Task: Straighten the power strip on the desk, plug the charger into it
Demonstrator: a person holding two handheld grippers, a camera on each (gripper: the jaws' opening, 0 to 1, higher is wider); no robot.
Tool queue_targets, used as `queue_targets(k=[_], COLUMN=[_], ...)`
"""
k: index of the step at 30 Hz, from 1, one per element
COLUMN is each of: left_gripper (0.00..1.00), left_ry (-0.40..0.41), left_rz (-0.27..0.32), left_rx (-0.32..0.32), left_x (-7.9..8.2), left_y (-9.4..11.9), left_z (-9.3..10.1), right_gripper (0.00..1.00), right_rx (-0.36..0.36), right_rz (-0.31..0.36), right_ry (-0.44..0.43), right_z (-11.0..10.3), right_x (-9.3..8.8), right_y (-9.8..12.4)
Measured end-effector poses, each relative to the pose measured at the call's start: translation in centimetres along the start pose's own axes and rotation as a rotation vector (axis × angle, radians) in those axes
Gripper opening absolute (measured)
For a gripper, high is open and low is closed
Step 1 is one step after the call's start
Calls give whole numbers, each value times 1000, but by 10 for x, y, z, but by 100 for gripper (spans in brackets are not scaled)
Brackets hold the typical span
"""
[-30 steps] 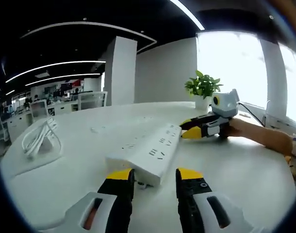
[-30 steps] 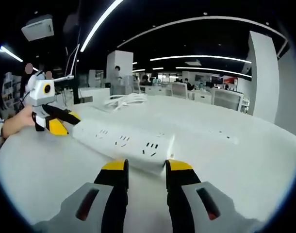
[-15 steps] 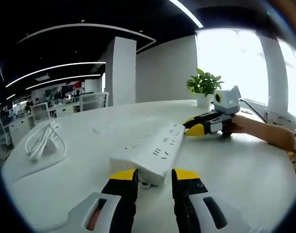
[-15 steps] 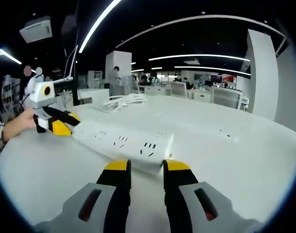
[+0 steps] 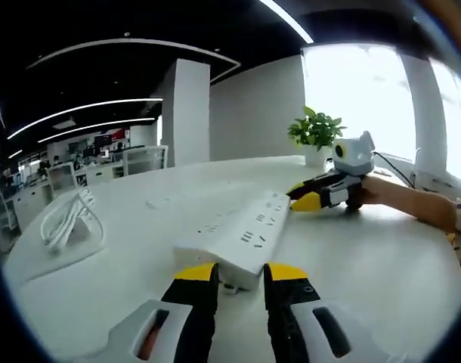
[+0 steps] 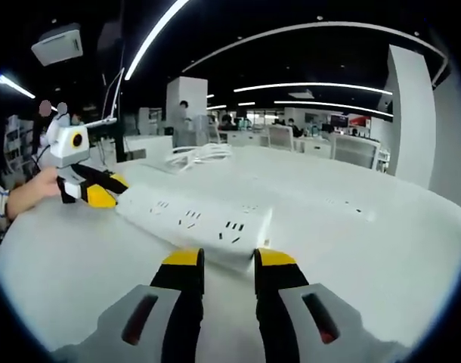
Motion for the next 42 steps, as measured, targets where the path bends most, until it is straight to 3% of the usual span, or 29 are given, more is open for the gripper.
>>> queue_targets(k=[42], left_gripper=[24], left_ry=[-11], left_rz=[-18], left_rx=[-10], left_x=[-5], left_y=[17], left_z=[8], right_gripper=[23], right_rx=[70], right_rz=[-55], right_ry=[31], right_z=[-13], right_x=[3], right_y=[15])
Point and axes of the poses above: the point that each gripper's makers call its tool centre point, and the gripper's own axes: y roughly backward along the fingers, z roughly to its right, x roughly out of its top, the point moved 10 cm from there along y, roughly backward along the fingers
